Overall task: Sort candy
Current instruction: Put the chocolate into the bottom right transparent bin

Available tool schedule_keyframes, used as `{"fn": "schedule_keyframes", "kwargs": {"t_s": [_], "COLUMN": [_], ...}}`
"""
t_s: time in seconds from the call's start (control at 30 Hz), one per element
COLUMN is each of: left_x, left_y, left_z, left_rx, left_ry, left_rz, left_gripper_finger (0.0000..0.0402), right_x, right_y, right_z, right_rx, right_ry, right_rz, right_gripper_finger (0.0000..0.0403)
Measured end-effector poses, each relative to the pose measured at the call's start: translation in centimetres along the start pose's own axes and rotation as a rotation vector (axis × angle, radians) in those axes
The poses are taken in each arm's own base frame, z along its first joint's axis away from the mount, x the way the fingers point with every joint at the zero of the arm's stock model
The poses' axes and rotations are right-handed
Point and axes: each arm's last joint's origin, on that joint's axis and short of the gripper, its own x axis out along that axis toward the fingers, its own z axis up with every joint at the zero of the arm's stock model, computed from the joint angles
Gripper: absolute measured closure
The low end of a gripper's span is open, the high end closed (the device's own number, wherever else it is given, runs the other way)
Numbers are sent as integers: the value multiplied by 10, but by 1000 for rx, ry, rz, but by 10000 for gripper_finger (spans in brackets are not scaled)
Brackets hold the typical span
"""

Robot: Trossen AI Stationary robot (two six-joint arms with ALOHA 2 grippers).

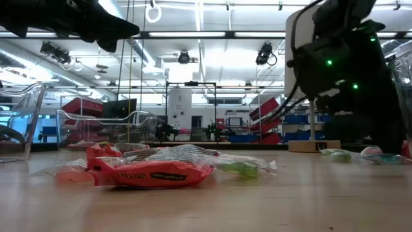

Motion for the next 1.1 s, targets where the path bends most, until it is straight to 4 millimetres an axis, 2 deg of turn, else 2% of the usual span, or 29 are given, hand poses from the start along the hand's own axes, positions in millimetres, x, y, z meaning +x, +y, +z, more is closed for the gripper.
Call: {"fn": "schedule_keyframes", "kwargs": {"t_s": [0.27,0.47,0.63,0.9,1.1], "left_x": [0,0,0,0,0], "left_y": [0,0,0,0,0], "left_z": [0,0,0,0,0], "left_rx": [-1,-2,-2,-4,-21], "left_ry": [-4,-4,-4,-2,1], "left_rz": [1,1,0,0,0], "left_gripper_finger": [396,396,396,396,396], "right_x": [-29,-45,-41,-23,-18], "right_y": [7,-7,-18,-37,-57], "right_z": [4,3,7,9,5], "right_rx": [-24,-51,-92,-81,-12], "right_ry": [-67,-66,-12,-5,-45], "right_rz": [30,-131,-203,-84,90], "right_gripper_finger": [403,403,403,403,403]}}
